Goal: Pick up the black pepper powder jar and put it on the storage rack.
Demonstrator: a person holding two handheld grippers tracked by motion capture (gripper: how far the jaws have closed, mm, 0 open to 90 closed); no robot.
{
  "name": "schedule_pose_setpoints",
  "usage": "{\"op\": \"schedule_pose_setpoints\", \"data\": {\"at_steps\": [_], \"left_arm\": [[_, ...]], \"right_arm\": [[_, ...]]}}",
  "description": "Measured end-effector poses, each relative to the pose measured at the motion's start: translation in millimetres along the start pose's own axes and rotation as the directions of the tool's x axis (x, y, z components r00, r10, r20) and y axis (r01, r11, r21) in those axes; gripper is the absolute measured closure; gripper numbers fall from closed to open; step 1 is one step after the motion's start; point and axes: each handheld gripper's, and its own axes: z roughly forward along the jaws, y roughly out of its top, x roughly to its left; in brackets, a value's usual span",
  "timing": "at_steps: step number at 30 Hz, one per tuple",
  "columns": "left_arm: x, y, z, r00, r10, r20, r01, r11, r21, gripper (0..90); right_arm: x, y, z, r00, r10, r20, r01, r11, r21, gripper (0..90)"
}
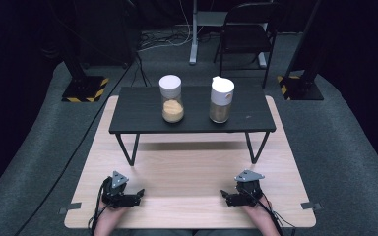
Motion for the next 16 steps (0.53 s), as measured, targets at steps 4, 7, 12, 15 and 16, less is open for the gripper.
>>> {"op": "schedule_pose_setpoints", "data": {"at_steps": [4,7,12,15,16], "left_arm": [[0.0,0.1,0.1,1.0000,0.001,0.001,-0.001,1.0000,0.000,7.4],[0.0,0.0,0.1,1.0000,0.001,0.001,-0.001,1.0000,0.000,7.4],[0.0,0.7,0.6,1.0000,0.004,0.002,-0.004,1.0000,0.000,7.2],[0.0,0.7,0.6,1.0000,0.004,0.002,-0.004,1.0000,0.000,7.2],[0.0,0.7,0.6,1.0000,0.004,0.002,-0.004,1.0000,0.000,7.2]], "right_arm": [[0.1,0.0,0.0,1.0000,0.000,0.000,0.000,1.000,0.000,7.9],[0.1,0.1,0.0,1.0000,0.000,0.000,0.000,1.000,0.000,7.9],[0.1,0.3,0.1,1.0000,0.001,0.000,-0.001,1.000,0.001,7.7],[0.0,0.3,0.1,1.0000,0.000,-0.001,0.000,1.000,0.001,7.5],[0.0,0.4,0.2,1.0000,-0.001,-0.001,0.001,1.000,0.002,7.4]]}}
